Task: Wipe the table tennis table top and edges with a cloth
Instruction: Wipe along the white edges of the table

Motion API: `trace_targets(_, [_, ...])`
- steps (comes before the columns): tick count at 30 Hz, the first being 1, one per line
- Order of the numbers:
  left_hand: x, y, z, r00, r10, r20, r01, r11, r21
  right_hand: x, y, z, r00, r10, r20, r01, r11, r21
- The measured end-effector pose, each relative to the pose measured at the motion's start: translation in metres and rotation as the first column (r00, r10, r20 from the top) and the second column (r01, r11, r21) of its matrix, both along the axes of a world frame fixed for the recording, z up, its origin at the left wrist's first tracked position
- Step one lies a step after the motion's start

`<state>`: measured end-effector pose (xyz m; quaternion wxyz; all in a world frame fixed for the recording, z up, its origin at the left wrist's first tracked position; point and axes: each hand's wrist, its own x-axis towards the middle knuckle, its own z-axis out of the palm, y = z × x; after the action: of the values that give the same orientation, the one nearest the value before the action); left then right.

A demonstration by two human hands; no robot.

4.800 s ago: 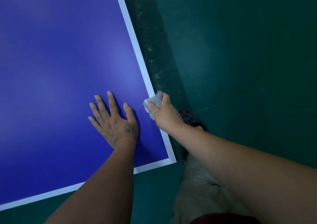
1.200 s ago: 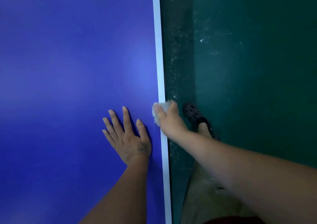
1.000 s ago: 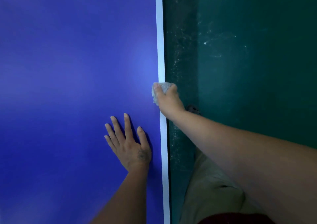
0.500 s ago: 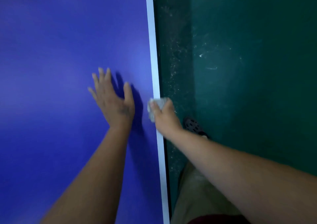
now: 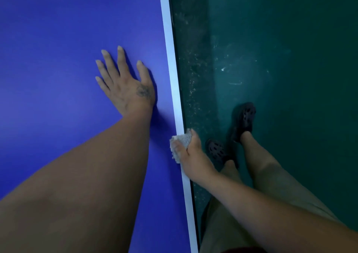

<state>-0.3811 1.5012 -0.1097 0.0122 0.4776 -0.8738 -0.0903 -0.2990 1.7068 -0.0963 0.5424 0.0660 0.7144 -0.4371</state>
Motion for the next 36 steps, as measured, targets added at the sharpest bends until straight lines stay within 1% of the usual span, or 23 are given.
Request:
trace_targets(1, [0.0, 0.001, 0.0, 1.0, 0.006, -0.002, -0.006, 1.0, 0.002, -0.007, -0.008, 0.001, 1.0, -0.016, 0.005, 0.016, 1.0, 0.017])
trace_targets(3, [0.001, 0.0, 0.0, 1.0, 0.013, -0.014, -0.013, 1.0, -0.005, -0.03, -0.027, 0.0, 0.997, -0.065, -0.034, 0.066, 0.998, 0.012])
trace_targets(5, [0.0, -0.001, 0.0, 1.0, 0.016, -0.022, -0.016, 1.0, -0.012, -0.067, -0.05, -0.009, 0.988, -0.108, -0.11, 0.11, 0.994, 0.01])
trace_targets(8, [-0.001, -0.001, -0.001, 1.0, 0.027, -0.016, -0.027, 1.0, -0.009, -0.132, -0.091, -0.023, 0.977, -0.162, -0.136, 0.157, 0.986, -0.046])
trace_targets(11, [-0.002, -0.001, -0.001, 0.999, 0.031, -0.025, -0.031, 1.0, 0.002, -0.176, -0.115, -0.029, 0.963, -0.179, -0.203, 0.179, 0.984, -0.021])
trace_targets(14, [-0.001, -0.001, -0.002, 0.998, 0.026, -0.049, -0.026, 1.0, -0.005, -0.178, -0.112, -0.024, 0.96, -0.159, -0.229, 0.157, 0.987, -0.027])
trace_targets(18, [-0.001, -0.001, -0.005, 0.997, 0.015, -0.071, -0.018, 0.999, -0.044, -0.144, -0.09, -0.018, 0.957, -0.113, -0.268, 0.112, 0.993, -0.02])
trace_targets(21, [-0.001, -0.002, -0.009, 0.996, 0.006, -0.084, -0.011, 0.998, -0.06, -0.136, -0.089, -0.017, 0.952, -0.088, -0.293, 0.093, 0.996, 0.003])
trace_targets(24, [0.001, -0.003, -0.011, 0.996, -0.005, -0.089, -0.001, 0.998, -0.067, -0.158, -0.104, -0.02, 0.944, -0.108, -0.311, 0.115, 0.993, 0.005])
trace_targets(28, [0.0, -0.004, -0.01, 0.996, -0.006, -0.086, 0.001, 0.998, -0.063, -0.226, -0.142, -0.029, 0.92, -0.161, -0.356, 0.161, 0.987, -0.031])
trace_targets(31, [-0.001, -0.003, -0.009, 0.996, -0.008, -0.084, 0.003, 0.998, -0.058, -0.273, -0.167, -0.031, 0.927, -0.166, -0.337, 0.173, 0.985, -0.009])
trace_targets(33, [-0.001, -0.003, -0.008, 0.997, -0.001, -0.077, -0.003, 0.999, -0.053, -0.282, -0.174, -0.03, 0.925, -0.167, -0.342, 0.178, 0.984, 0.003])
trace_targets(36, [-0.001, -0.003, -0.008, 0.998, 0.001, -0.068, -0.004, 0.999, -0.045, -0.26, -0.159, -0.022, 0.92, -0.168, -0.355, 0.172, 0.985, -0.02])
